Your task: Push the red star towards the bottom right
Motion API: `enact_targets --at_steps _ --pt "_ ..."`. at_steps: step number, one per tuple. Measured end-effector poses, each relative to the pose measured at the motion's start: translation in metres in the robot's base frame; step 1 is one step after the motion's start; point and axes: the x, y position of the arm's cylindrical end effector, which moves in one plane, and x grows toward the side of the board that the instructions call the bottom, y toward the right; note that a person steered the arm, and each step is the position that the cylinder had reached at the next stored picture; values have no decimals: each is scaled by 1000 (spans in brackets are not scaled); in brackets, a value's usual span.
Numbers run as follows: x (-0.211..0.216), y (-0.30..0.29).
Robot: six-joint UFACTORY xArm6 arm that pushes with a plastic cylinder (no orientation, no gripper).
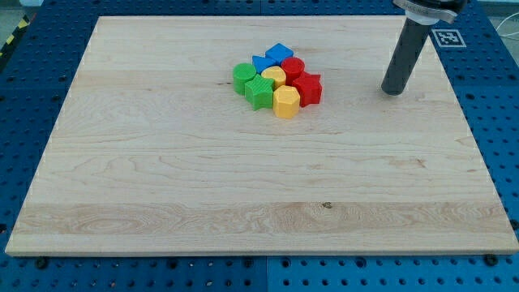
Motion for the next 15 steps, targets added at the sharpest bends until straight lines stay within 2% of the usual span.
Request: enact_targets --at_steps 3,8,11,15 --pt "-44 -44" --pt "-39 -170" --pt "-24 -169" --pt "35 -84"
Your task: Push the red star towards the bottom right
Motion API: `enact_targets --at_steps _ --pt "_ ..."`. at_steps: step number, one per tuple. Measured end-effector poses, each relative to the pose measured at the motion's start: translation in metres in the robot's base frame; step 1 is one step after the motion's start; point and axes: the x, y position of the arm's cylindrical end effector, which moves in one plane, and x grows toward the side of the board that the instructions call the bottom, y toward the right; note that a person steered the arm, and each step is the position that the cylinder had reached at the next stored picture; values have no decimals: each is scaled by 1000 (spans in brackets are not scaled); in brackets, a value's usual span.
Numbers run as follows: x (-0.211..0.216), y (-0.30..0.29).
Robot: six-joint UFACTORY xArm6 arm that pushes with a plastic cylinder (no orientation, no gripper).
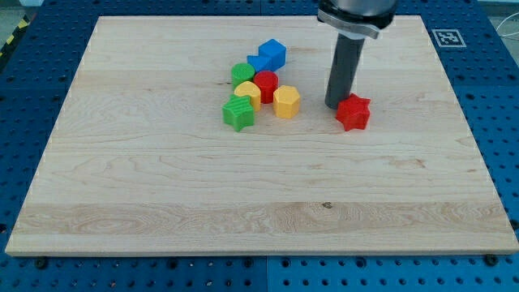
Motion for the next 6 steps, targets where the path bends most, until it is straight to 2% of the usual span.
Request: enact_targets --at_steps 6 --pt "117 105"
